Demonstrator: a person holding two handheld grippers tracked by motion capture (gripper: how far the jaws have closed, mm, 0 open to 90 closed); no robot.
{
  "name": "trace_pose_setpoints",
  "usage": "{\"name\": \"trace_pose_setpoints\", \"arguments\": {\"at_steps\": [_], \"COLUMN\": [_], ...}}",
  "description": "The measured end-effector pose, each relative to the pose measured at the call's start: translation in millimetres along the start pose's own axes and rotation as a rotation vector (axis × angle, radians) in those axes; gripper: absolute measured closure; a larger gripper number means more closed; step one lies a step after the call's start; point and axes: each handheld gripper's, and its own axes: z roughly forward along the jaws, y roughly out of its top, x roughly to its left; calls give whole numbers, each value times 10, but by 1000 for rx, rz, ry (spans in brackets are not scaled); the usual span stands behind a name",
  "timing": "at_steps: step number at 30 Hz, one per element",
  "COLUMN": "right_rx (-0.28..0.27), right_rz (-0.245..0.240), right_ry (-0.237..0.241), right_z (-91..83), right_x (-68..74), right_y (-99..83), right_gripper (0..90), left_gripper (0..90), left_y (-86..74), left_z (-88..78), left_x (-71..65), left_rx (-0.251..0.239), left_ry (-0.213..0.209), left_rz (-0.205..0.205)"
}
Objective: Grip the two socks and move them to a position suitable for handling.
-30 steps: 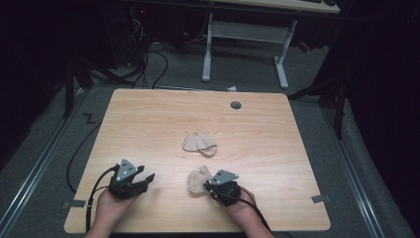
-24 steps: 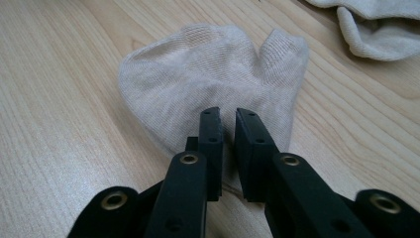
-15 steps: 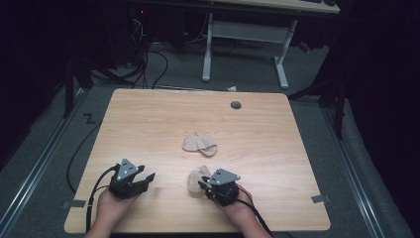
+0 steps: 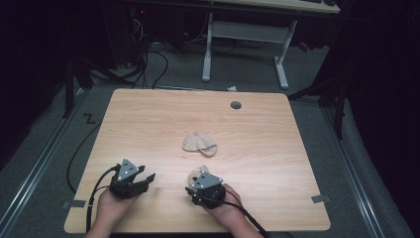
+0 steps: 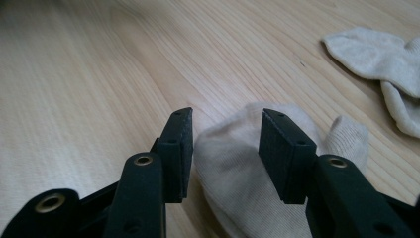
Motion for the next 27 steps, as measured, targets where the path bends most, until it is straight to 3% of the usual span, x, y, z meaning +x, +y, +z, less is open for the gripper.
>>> {"name": "trace_pose_setpoints", "arguments": {"at_steps": [2, 4, 5, 10, 15, 22, 27], "right_rx": [9, 18, 27, 20, 5, -59, -126], "right_rz": [6, 7, 18, 41, 50, 68, 123], "right_ry": [-1, -9, -5, -11, -19, -17, -18], "right_z": [20, 35, 40, 27, -8, -131, -294], "right_x": [-14, -33, -58, -91, -108, -140, -222], "right_y": [-12, -32, -50, -69, -70, -38, -15], "right_gripper": [587, 638, 709, 816, 838, 837, 836], "left_gripper": [488, 488, 488, 488, 488, 488, 488], "left_y": [0, 1, 1, 1, -1, -1, -1], "left_z": [-5, -9, -7, -2, 2, 7, 6], "left_x": [-1, -1, -3, -7, -10, -9, -10], "left_rx": [-3, -5, -6, -2, -1, -2, -1], "left_ry": [1, 2, 0, -1, -1, -1, -1], "left_rz": [0, -3, -3, 0, 3, 2, 2]}}
